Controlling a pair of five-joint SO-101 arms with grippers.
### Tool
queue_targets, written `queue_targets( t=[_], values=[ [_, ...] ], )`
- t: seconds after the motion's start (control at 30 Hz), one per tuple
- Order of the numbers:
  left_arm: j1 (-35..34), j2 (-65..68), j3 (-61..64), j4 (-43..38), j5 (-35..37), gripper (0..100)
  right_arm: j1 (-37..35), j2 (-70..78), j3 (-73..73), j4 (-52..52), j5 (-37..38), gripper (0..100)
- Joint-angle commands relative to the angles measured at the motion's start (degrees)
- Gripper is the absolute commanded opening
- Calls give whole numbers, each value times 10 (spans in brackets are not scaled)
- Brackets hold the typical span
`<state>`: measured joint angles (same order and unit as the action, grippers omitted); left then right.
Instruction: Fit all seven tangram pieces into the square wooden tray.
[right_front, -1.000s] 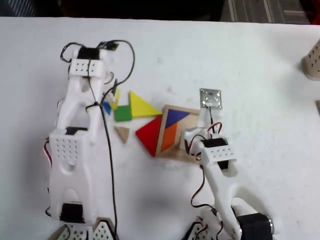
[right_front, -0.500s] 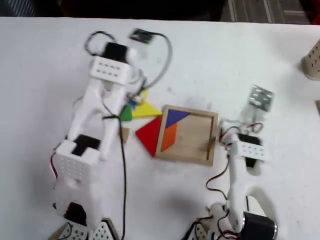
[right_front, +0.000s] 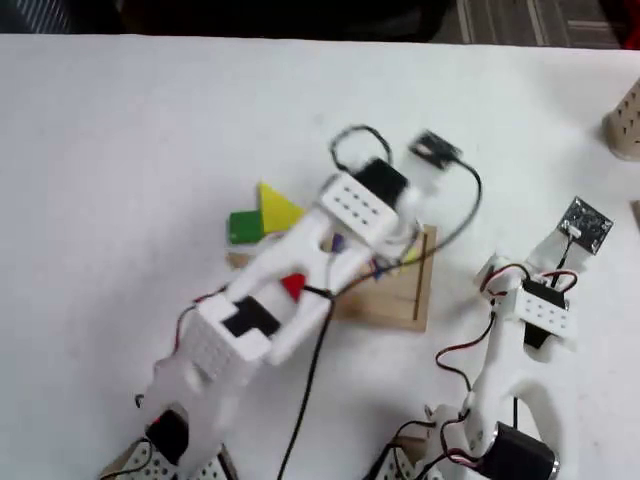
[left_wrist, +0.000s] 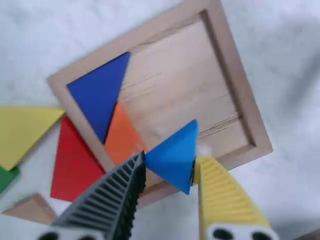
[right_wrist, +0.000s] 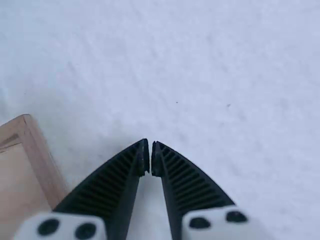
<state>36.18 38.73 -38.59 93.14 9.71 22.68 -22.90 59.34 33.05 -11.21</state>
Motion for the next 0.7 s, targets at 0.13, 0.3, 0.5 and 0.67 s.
queue_targets(
  t=[0.13, 0.3, 0.5, 0.67],
  values=[
    [58, 21, -11, -52, 7, 223, 2, -22, -25, 3, -7, 16],
    [38, 22, -11, -35, 11, 321, 1, -22, -25, 3, -7, 16],
    [36, -12, -27, 26, 0, 320, -10, -22, -23, 2, -7, 16],
    [-33, -97, -55, 88, -49, 238, -11, -22, -23, 2, -7, 16]
  ],
)
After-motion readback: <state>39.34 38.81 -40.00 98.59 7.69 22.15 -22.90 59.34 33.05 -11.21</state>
